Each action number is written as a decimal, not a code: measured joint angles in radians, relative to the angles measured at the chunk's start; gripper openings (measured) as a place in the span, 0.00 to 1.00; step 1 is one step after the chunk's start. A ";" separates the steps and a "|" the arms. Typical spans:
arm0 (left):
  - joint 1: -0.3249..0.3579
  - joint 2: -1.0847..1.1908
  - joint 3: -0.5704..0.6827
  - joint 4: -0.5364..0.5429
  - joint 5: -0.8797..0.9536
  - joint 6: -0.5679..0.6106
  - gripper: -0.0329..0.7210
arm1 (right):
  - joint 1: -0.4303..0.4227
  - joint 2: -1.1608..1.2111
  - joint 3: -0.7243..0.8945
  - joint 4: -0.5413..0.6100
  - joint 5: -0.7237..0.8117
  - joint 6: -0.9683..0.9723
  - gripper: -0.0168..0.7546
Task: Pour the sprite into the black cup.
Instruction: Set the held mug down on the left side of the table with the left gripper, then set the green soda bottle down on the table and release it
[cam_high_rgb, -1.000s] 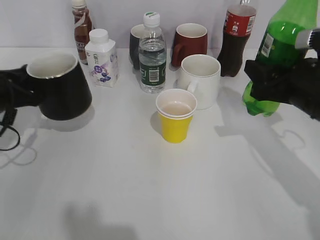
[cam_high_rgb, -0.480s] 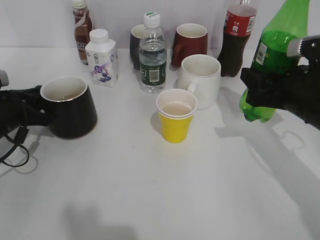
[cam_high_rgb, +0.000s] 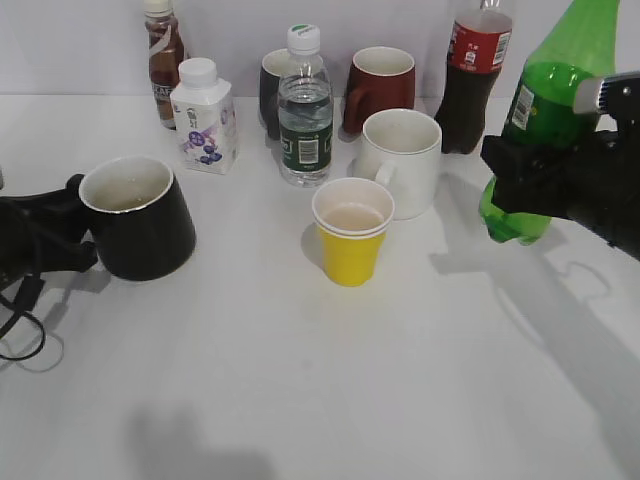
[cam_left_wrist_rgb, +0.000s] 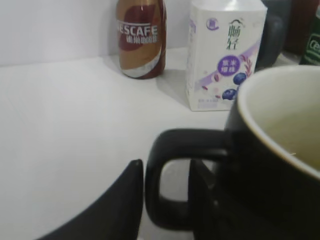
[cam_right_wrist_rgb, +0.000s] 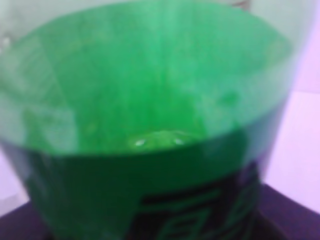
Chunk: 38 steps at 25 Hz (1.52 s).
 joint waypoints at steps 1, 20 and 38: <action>0.000 -0.011 0.010 -0.010 0.000 0.000 0.38 | 0.000 0.000 0.000 0.009 -0.003 0.000 0.58; 0.000 -0.297 0.167 -0.041 -0.003 0.000 0.39 | 0.000 0.185 0.065 0.096 -0.245 -0.053 0.58; -0.032 -0.779 -0.064 -0.040 0.833 -0.038 0.40 | 0.000 -0.236 -0.106 0.018 0.210 -0.109 0.85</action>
